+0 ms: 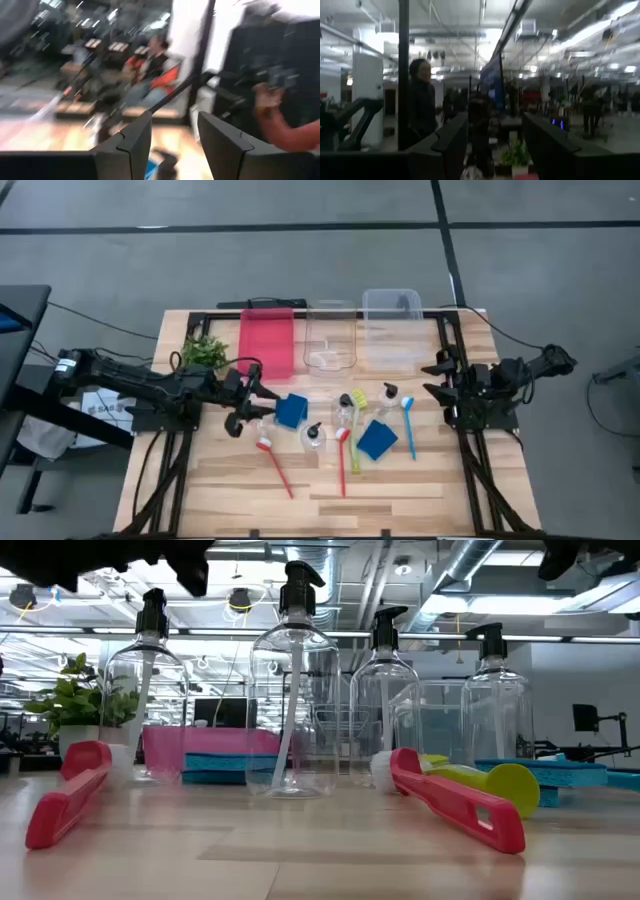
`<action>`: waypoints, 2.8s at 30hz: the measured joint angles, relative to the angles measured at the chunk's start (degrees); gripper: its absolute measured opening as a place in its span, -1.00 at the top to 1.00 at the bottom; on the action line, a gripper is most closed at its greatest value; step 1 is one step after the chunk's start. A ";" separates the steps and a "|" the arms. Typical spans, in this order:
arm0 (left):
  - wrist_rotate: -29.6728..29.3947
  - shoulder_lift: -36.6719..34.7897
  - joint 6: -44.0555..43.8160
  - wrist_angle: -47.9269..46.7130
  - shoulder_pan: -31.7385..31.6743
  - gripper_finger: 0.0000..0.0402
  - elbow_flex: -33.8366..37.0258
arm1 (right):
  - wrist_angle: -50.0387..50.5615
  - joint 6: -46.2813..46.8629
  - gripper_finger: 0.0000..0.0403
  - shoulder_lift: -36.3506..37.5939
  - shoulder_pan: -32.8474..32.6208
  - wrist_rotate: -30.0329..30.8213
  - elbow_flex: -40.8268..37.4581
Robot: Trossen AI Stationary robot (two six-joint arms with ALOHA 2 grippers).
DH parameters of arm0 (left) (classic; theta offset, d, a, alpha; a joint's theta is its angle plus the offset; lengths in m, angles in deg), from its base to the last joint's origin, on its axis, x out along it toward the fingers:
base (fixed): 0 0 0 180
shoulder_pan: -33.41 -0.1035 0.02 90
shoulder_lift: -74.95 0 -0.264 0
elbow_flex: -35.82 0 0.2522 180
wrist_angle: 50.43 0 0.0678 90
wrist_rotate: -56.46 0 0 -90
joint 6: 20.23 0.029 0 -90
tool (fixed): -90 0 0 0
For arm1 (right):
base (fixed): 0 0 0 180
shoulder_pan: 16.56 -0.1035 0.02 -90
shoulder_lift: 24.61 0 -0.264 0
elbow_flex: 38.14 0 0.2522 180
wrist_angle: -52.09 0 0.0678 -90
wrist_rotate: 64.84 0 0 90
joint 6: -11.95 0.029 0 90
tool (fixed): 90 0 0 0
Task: Pick & Place Kitchen Sink Supplies
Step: Put the blue dishwashing brush into the white transparent bin
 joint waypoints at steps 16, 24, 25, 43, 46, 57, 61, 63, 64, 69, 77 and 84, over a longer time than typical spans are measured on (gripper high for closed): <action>-10.60 -6.47 5.86 -14.89 9.11 0.19 -4.45 | 5.30 1.69 0.10 -4.26 0.26 0.46 3.00; -10.86 -6.40 5.88 -14.99 9.02 0.19 -4.45 | 3.61 1.60 0.10 -6.01 0.26 0.48 3.00; -10.87 -6.40 5.88 -14.97 9.02 0.19 -4.45 | 3.62 1.55 0.10 -6.20 0.26 0.48 3.00; -10.87 -6.38 6.73 -14.55 9.02 0.19 -4.45 | 2.88 1.54 0.10 -6.80 0.26 0.48 3.00; -10.87 -6.38 7.35 -14.54 9.02 0.19 -4.45 | 2.90 1.54 0.10 -6.80 0.26 0.48 3.00; -10.85 -6.37 7.37 -14.55 9.02 0.19 -4.45 | 2.94 1.54 0.10 -6.80 0.26 0.50 2.99; -10.85 -6.38 7.37 -14.54 9.02 0.19 -4.45 | 2.97 1.54 0.10 -6.80 0.26 0.50 2.98; -10.85 -6.38 7.37 -14.55 9.02 0.19 -4.45 | 3.01 1.54 0.10 -6.80 0.26 0.50 2.98; -10.85 -6.37 7.37 -14.55 9.02 0.19 -4.45 | 3.04 1.54 0.10 -6.80 0.26 0.50 2.98; -10.85 -6.35 7.35 -14.56 9.02 0.19 -4.45 | 3.76 1.49 0.10 -7.78 0.28 0.50 2.98; -10.85 -6.35 7.36 -14.56 9.02 0.19 -4.47 | 11.39 -0.03 0.10 -12.03 0.26 3.27 3.25; -10.84 -6.35 7.35 -14.56 9.02 0.19 -4.46 | 26.70 7.20 0.10 -17.11 0.17 7.41 9.83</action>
